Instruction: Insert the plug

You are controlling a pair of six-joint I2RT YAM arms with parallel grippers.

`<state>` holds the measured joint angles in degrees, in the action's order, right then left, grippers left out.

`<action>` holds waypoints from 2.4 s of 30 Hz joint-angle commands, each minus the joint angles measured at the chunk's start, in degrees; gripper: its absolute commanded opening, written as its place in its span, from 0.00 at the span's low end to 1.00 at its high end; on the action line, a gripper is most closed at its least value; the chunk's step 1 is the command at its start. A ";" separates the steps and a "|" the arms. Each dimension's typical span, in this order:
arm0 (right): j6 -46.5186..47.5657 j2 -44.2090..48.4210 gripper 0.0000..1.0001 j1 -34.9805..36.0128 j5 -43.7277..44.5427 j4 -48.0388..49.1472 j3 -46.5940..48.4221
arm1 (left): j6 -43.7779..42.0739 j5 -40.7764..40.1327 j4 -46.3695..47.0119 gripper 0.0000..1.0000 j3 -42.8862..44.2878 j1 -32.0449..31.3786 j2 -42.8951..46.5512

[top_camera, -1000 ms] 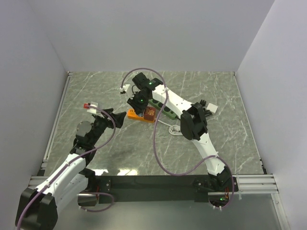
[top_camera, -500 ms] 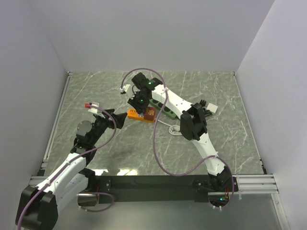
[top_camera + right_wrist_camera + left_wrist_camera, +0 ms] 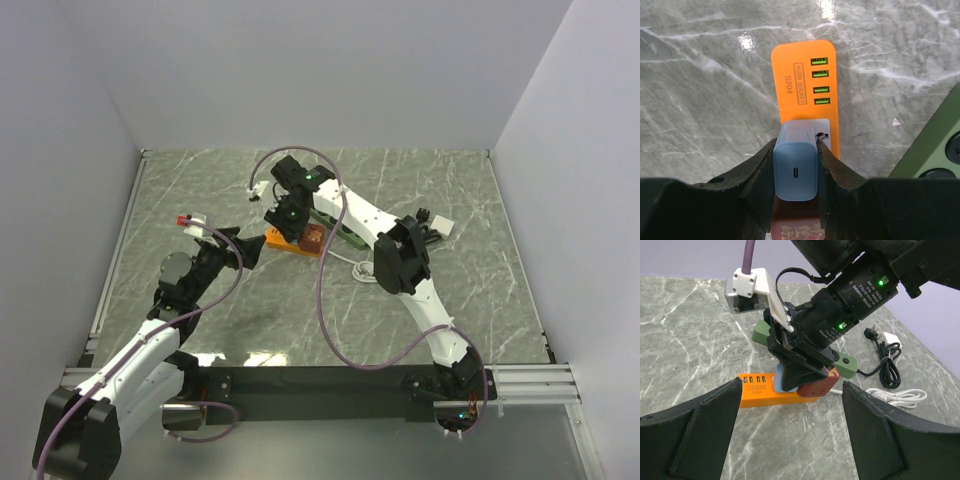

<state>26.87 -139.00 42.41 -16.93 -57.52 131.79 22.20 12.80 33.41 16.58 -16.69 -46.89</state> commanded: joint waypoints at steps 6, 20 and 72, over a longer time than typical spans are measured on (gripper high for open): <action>-0.86 -0.83 0.00 0.65 2.07 -0.14 -3.55 | 0.66 1.44 2.80 0.87 -0.41 0.25 0.22; -2.44 7.16 0.00 0.57 4.27 15.15 -24.45 | 0.57 1.97 3.15 0.87 -0.41 0.34 -0.04; -5.08 10.85 0.56 0.48 6.73 18.58 -20.44 | 0.48 1.70 2.45 0.88 0.65 0.34 -1.45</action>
<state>21.71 -127.87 42.98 -11.42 -38.02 107.42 22.20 13.69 33.61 16.29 -16.62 -48.53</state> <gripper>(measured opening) 0.557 0.877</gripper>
